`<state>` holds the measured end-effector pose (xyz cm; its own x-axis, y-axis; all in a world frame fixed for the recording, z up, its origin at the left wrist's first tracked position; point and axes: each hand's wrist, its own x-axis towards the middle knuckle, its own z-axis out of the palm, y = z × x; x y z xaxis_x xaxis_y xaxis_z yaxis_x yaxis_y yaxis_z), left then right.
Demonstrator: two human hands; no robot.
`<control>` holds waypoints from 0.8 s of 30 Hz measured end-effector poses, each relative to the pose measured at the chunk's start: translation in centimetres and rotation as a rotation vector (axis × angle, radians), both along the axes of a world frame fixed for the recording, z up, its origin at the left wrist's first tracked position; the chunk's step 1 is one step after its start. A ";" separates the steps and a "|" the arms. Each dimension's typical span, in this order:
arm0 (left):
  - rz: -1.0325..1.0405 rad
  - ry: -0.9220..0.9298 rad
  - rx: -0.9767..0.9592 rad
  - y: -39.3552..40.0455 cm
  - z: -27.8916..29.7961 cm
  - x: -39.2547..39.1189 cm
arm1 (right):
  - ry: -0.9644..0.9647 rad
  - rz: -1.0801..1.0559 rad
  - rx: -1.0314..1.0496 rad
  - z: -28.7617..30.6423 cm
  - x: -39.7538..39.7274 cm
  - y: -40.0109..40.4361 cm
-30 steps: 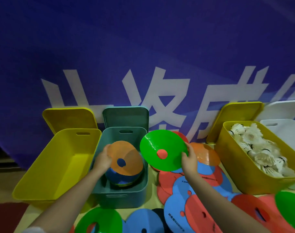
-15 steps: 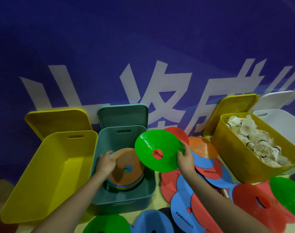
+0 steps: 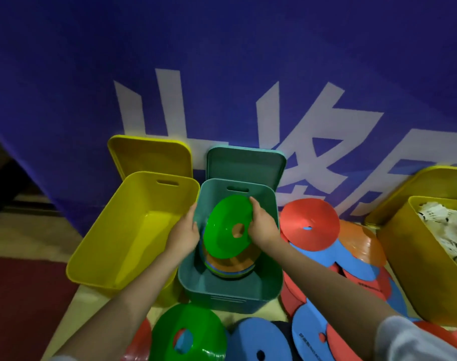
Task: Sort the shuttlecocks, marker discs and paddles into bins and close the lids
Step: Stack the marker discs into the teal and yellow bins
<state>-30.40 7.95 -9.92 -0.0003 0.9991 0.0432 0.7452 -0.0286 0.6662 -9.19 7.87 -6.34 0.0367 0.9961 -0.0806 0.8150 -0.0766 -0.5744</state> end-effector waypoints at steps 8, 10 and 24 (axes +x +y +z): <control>0.109 -0.125 -0.083 0.2 -0.5 -0.2 | 0.046 -0.132 -0.210 -5.6 -2.1 0.7; 0.106 -0.140 -0.088 0.2 -0.5 -0.2 | 0.106 -0.189 -0.203 -6.6 -1.8 0.4; 0.067 0.023 0.056 -0.6 0.7 0.1 | 0.024 -0.036 -0.031 -3.7 0.1 -1.5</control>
<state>-30.33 7.39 -9.22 -0.0654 0.9929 0.0992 0.7617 -0.0146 0.6478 -9.07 6.32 -10.06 0.0705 0.9911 -0.1132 0.7975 -0.1242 -0.5904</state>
